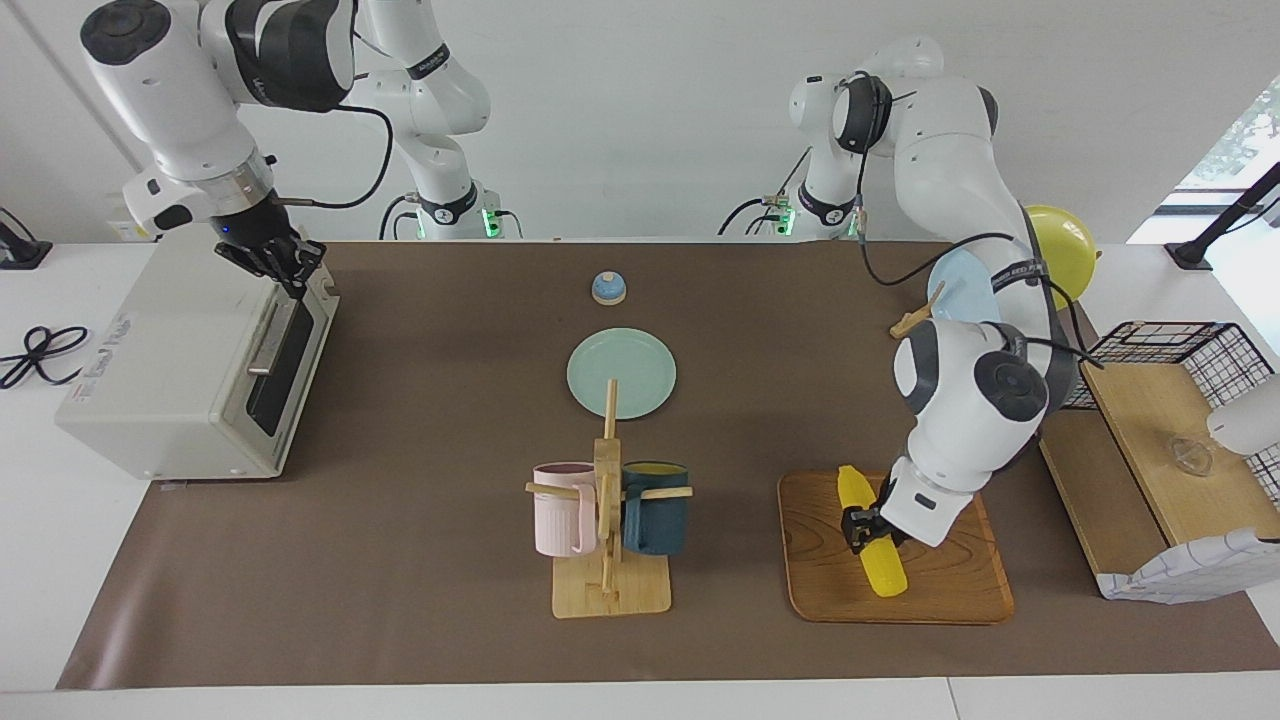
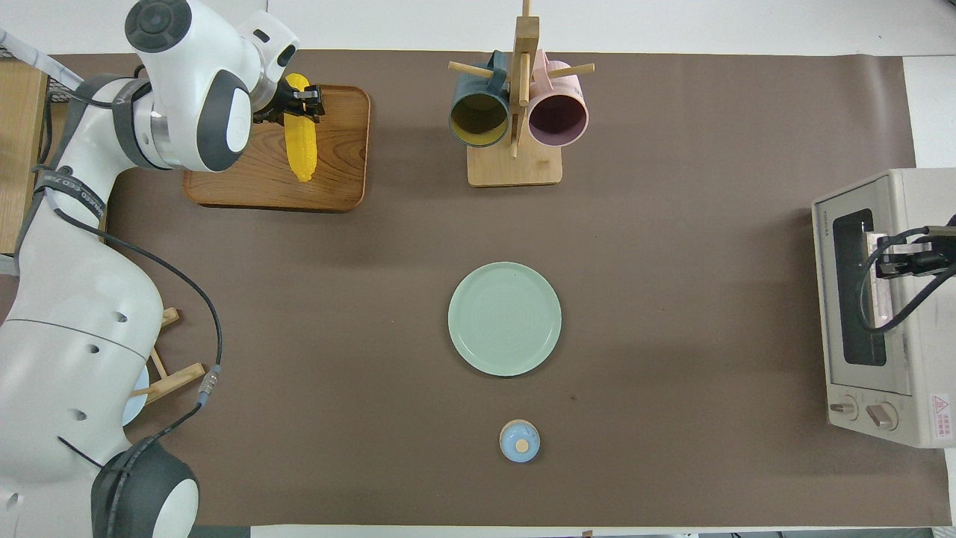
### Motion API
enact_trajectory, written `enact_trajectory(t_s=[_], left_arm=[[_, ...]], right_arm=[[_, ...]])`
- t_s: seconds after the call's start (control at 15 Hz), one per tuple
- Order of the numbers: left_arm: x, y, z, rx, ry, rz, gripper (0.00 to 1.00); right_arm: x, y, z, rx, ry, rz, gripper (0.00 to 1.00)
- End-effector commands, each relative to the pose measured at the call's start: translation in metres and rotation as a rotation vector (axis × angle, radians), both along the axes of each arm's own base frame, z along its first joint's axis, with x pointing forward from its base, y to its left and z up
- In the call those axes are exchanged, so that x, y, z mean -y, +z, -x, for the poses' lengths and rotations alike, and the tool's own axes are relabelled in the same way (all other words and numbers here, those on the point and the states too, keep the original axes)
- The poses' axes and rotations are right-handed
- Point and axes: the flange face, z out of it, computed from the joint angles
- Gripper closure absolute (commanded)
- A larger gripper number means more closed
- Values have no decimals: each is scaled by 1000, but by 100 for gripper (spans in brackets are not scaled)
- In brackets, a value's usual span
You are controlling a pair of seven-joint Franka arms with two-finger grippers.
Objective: Put corn in oven
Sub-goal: 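Close the left gripper on the yellow corn and lift it, then carry the corn with the left gripper over the green plate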
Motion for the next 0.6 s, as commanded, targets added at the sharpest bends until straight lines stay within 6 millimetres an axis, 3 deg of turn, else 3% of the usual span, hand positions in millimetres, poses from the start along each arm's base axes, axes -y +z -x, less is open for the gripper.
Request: enact_trajectory(t_s=[0.0, 0.13, 0.27, 0.53], left_arm=[[18, 31, 82, -81, 21, 44, 100], [36, 32, 121, -119, 13, 39, 100], [77, 24, 162, -169, -34, 66, 100], [165, -23, 263, -72, 2, 103, 100]], right_arm=[[3, -2, 14, 29, -14, 6, 100], [6, -6, 9, 46, 20, 10, 100], [19, -11, 6, 55, 112, 32, 100], [38, -33, 0, 40, 118, 31, 100]])
